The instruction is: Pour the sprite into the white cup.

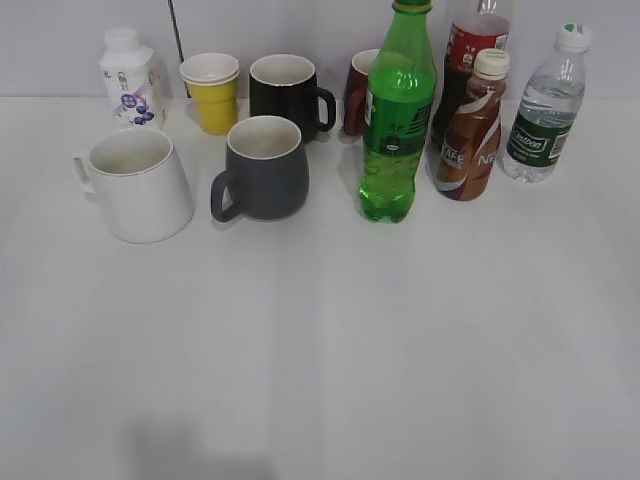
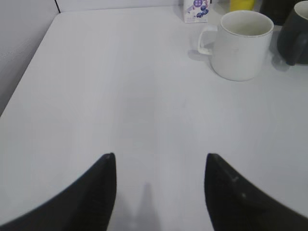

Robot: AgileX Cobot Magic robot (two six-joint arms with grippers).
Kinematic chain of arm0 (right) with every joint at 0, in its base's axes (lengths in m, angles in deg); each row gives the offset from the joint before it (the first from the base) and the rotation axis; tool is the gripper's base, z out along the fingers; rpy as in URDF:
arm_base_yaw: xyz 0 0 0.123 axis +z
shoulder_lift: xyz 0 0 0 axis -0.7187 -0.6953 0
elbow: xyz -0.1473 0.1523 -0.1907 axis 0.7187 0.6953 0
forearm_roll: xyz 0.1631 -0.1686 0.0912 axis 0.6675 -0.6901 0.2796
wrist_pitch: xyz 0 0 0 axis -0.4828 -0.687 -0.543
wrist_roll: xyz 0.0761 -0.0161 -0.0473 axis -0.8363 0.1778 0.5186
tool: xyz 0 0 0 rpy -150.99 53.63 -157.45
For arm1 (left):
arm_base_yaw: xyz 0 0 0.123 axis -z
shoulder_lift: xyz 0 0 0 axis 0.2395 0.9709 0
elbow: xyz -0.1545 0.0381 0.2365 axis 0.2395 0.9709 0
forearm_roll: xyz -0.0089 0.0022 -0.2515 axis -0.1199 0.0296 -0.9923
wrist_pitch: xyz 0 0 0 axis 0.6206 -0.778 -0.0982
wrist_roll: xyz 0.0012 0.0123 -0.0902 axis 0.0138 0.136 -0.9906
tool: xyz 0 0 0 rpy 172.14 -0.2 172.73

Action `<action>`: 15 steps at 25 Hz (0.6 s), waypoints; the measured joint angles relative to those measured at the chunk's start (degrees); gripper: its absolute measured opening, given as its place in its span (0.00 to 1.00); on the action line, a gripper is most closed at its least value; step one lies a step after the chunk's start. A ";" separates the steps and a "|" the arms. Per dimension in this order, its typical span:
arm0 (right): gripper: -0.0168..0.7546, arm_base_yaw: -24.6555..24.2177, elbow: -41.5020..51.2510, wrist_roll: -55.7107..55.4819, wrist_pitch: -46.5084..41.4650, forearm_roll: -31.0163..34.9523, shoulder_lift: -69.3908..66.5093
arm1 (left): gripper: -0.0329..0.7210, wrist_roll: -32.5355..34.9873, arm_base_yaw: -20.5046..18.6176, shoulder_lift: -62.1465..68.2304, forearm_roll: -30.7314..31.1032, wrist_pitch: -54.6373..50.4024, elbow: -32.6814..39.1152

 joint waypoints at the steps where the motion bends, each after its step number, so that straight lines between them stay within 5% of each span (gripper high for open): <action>1: 0.78 -1.97 0.00 0.00 0.08 -0.20 0.12 | 0.64 0.00 -0.12 -0.05 -0.01 0.07 0.00; 15: 0.78 -4.33 0.00 0.06 0.08 -0.38 0.29 | 0.61 0.00 -0.12 -0.04 0.48 0.07 0.04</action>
